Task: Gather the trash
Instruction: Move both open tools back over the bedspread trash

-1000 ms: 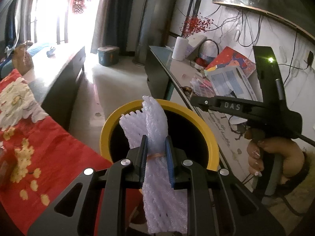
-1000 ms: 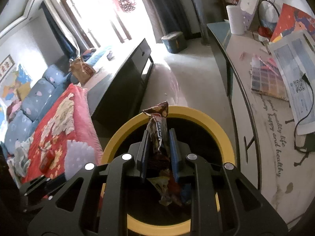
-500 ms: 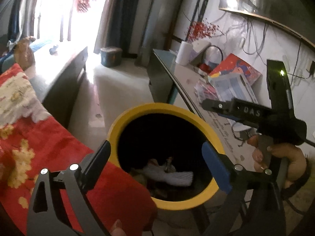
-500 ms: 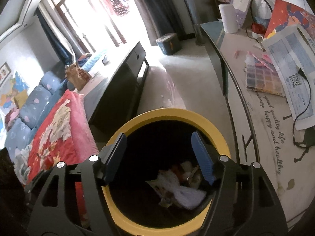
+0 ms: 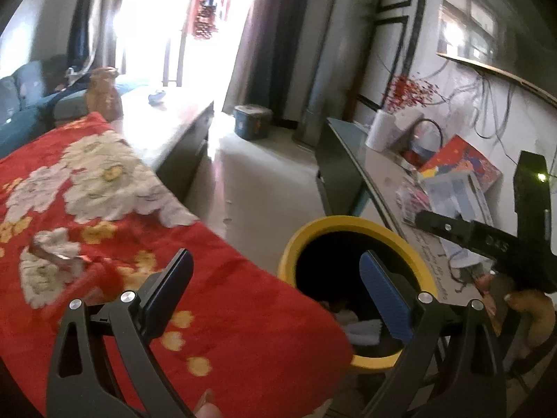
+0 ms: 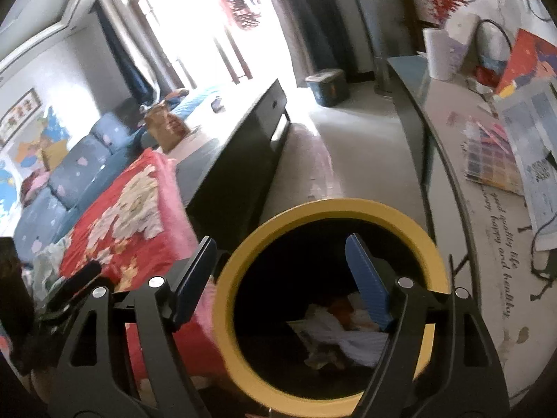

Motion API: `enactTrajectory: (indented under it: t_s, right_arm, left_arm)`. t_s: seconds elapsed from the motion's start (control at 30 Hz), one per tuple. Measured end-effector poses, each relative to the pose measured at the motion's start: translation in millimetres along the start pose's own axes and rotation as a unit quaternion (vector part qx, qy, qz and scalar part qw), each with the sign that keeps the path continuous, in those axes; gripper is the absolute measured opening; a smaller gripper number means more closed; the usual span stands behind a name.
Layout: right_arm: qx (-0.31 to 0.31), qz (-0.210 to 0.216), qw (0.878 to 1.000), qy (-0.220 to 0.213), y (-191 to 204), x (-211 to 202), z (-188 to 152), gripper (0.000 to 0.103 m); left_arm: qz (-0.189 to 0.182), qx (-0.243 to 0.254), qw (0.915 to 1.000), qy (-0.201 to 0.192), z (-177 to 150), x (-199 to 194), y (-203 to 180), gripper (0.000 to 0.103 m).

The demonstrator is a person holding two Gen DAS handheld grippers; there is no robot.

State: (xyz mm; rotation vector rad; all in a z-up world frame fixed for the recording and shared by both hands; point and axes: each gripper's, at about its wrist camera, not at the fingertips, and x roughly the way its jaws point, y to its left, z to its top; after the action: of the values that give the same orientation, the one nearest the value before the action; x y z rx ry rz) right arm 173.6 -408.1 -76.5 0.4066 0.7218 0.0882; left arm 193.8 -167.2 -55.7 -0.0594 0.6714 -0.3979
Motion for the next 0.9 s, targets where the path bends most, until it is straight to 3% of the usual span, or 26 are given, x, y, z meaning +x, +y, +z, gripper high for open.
enactTrajectory:
  t_s: [0.9]
  right_arm:
    - [-0.122,0.076,0.989,0.039,134.1,12.3,-34.0,0.069]
  left_arm:
    - [0.081,-0.089,0.9918,-0.040,-8.2,-67.0,111.0,0.093]
